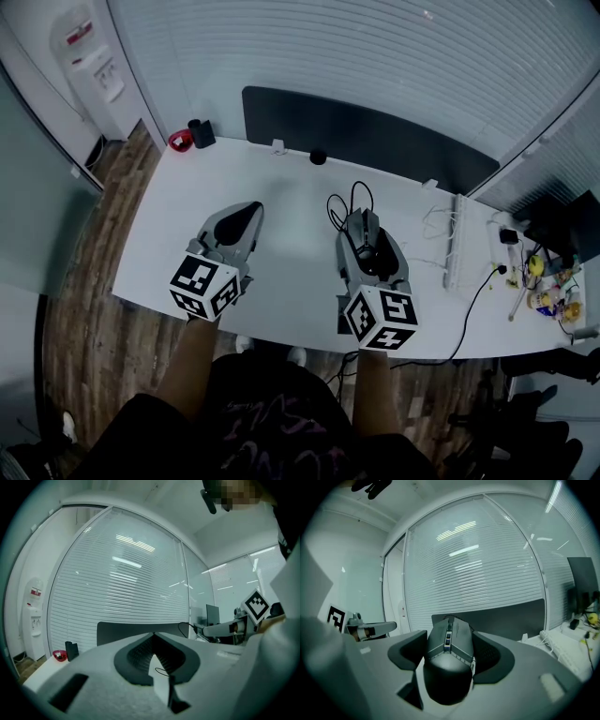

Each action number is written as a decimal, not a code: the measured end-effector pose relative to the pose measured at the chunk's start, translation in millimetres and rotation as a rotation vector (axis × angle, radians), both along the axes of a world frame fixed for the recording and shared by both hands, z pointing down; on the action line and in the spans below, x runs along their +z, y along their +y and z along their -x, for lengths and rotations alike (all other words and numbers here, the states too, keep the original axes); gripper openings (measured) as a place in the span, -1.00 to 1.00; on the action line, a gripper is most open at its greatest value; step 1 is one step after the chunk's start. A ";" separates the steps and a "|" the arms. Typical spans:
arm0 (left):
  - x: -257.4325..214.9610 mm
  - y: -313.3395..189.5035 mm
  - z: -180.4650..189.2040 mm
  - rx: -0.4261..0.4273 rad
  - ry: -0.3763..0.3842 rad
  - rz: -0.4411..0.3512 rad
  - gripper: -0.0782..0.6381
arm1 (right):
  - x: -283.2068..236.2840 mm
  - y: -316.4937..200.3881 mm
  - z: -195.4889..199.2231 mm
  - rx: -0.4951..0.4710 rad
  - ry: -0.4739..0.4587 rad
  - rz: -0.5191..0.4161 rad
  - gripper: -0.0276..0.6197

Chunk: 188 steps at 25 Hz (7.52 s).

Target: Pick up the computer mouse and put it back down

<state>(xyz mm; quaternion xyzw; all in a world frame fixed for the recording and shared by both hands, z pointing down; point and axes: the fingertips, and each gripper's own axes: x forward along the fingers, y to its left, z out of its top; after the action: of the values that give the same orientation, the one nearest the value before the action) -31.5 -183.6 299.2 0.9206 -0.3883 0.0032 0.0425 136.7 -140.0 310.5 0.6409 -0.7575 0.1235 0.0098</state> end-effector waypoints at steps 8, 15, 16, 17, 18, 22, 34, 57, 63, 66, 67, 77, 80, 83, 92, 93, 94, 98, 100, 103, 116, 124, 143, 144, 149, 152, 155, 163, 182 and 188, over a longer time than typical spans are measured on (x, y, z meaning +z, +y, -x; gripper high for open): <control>-4.2 -7.2 -5.1 0.000 -0.001 -0.009 -0.80 | 3.7 -5.5 -7.4 0.006 -0.010 0.009 0.05; -4.7 -15.4 -5.4 -0.009 -0.001 -0.010 -0.80 | 5.1 -11.7 -9.9 0.003 -0.013 0.013 0.05; -5.9 -16.7 -4.5 -0.011 0.000 -0.012 -0.80 | 3.7 -12.6 -10.2 0.004 -0.013 0.010 0.05; -7.2 -17.9 -3.5 -0.013 0.001 -0.015 -0.80 | 2.2 -13.5 -10.4 0.005 -0.012 0.007 0.05; -8.3 -19.1 -2.5 -0.014 0.001 -0.018 -0.80 | 1.0 -14.4 -10.3 0.005 -0.012 0.004 0.05; -6.6 -22.8 -0.9 -0.016 -0.001 -0.015 -0.80 | 3.7 -17.6 -8.7 0.002 -0.012 0.012 0.05; 44.7 -28.9 3.9 -0.020 -0.039 0.098 -0.80 | 58.7 -22.2 3.9 -0.018 -0.042 0.139 0.05; 143.8 -15.5 16.1 -0.004 -0.086 0.288 -0.80 | 174.6 -2.1 39.2 -0.054 -0.075 0.375 0.05; 167.5 -8.5 17.2 0.002 -0.100 0.331 -0.80 | 195.6 3.1 51.0 -0.069 -0.075 0.419 0.04; 178.0 -4.6 18.5 0.002 -0.106 0.355 -0.80 | 206.4 7.6 54.4 -0.074 -0.074 0.447 0.04; 181.3 -3.5 19.4 0.001 -0.108 0.362 -0.80 | 209.8 9.1 55.2 -0.075 -0.074 0.456 0.04; 206.3 6.9 19.9 -0.004 -0.123 0.412 -0.80 | 255.4 23.6 63.7 -0.091 -0.062 0.565 0.04; 210.0 6.9 20.2 -0.005 -0.125 0.422 -0.80 | 260.8 23.7 65.0 -0.094 -0.061 0.579 0.04; 213.4 6.3 19.9 -0.007 -0.125 0.428 -0.80 | 266.0 22.4 64.9 -0.096 -0.058 0.590 0.04; 218.1 1.7 20.6 -0.011 -0.121 0.436 -0.80 | 270.2 16.2 65.8 -0.099 -0.056 0.588 0.04; 218.3 1.6 20.7 -0.012 -0.120 0.436 -0.80 | 270.6 16.3 65.9 -0.100 -0.055 0.589 0.05; 218.1 1.6 20.7 -0.012 -0.119 0.436 -0.80 | 270.8 16.5 66.0 -0.101 -0.055 0.590 0.05; 214.4 0.8 20.6 -0.012 -0.118 0.432 -0.80 | 270.3 16.3 66.5 -0.104 -0.058 0.594 0.05; 213.2 -0.3 21.0 -0.014 -0.117 0.430 -0.80 | 271.3 15.7 66.8 -0.106 -0.056 0.597 0.05; 212.8 -0.1 21.5 -0.018 -0.118 0.428 -0.80 | 273.5 16.1 65.8 -0.106 -0.046 0.602 0.06; 209.4 -1.9 21.2 -0.024 -0.115 0.422 -0.80 | 273.3 15.1 64.3 -0.108 -0.049 0.608 0.09; 202.0 -2.2 22.1 -0.028 -0.109 0.404 -0.80 | 259.7 14.5 59.0 -0.089 -0.061 0.569 0.13; 157.3 2.3 21.2 -0.035 -0.087 0.313 -0.80 | 190.3 9.6 23.8 0.054 -0.015 0.380 -0.90; 153.9 2.5 21.0 -0.036 -0.086 0.306 -0.80 | 186.2 9.5 22.4 0.055 -0.016 0.371 -0.90; 134.0 2.3 20.0 -0.038 -0.082 0.267 -0.80 | 160.4 7.1 17.0 0.051 -0.015 0.314 -0.91; 118.9 2.6 18.0 -0.036 -0.076 0.242 -0.80 | 142.5 6.3 13.8 0.050 -0.014 0.279 -0.90; 101.5 1.2 15.2 -0.037 -0.069 0.213 -0.80 | 122.6 3.6 10.9 0.044 -0.014 0.237 -0.91; 58.4 4.5 14.2 -0.048 -0.048 0.135 -0.80 | 76.7 5.3 6.8 0.024 -0.009 0.134 -0.90; -3.5 8.7 16.2 -0.086 -0.027 0.012 -0.79 | 7.9 10.1 -2.6 -0.007 0.028 -0.013 -0.91; -11.7 9.4 15.4 -0.091 -0.024 -0.004 -0.79 | -1.8 11.0 -2.4 -0.022 0.030 -0.038 -0.91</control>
<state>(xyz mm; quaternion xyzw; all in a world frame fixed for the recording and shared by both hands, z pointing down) -46.9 -174.2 287.5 0.9020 -0.4302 0.0116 0.0359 139.1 -129.0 308.7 0.6343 -0.7667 0.0992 0.0103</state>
